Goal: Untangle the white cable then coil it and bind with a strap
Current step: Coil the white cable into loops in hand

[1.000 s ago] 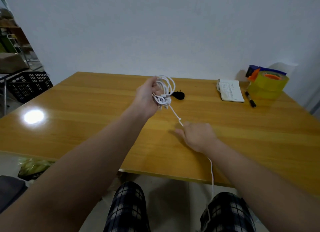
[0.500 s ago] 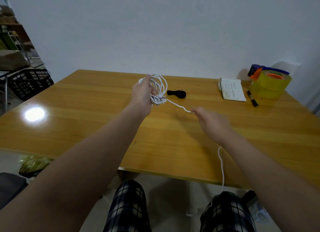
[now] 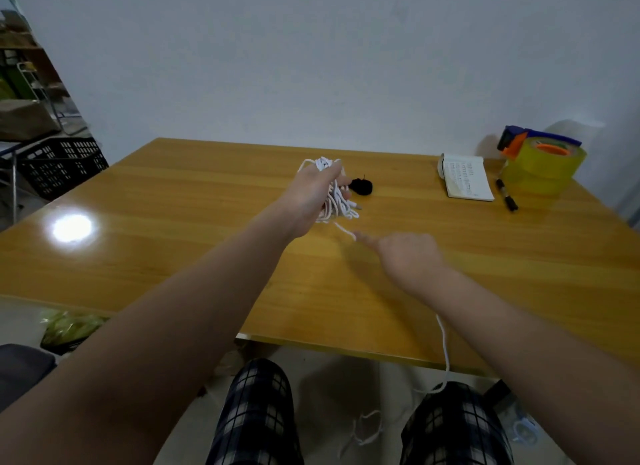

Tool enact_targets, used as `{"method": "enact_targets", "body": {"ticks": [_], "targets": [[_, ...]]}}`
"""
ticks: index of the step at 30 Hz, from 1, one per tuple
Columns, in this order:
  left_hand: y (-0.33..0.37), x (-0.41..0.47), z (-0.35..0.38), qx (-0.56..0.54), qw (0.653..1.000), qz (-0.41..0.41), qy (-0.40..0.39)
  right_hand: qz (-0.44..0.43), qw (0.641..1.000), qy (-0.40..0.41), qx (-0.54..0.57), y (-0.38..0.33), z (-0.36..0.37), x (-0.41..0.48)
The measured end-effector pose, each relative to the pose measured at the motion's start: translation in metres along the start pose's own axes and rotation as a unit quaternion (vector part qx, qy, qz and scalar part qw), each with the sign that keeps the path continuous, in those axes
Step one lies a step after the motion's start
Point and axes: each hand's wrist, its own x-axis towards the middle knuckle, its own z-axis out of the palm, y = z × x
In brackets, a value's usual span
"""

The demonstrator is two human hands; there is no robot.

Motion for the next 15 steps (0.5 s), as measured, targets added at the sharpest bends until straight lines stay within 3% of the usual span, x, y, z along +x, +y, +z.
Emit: {"method": "enact_targets", "body": {"ticks": [2, 6, 10, 12, 15], "targets": [[-0.003, 0.003, -0.001, -0.001, 0.999, -0.020, 0.028, -0.061, 0.998, -0.021, -0.022, -0.009, -0.013, -0.005], [-0.013, -0.001, -0.003, 0.147, 0.989, -0.018, 0.024, -0.123, 0.989, 0.076, 0.003, -0.010, -0.032, -0.003], [-0.015, -0.016, -0.005, 0.206, 0.975, 0.055, -0.068, -0.109, 0.962, 0.106, 0.227, 0.009, -0.040, 0.007], [-0.014, -0.021, -0.002, 0.205, 0.971, 0.054, -0.112, -0.123, 0.927, 0.107, 0.337, 0.014, -0.042, 0.010], [-0.012, -0.028, 0.006, 0.167, 0.969, 0.021, -0.182, -0.121, 0.898, 0.130, 0.403, 0.018, -0.046, 0.010]]}}
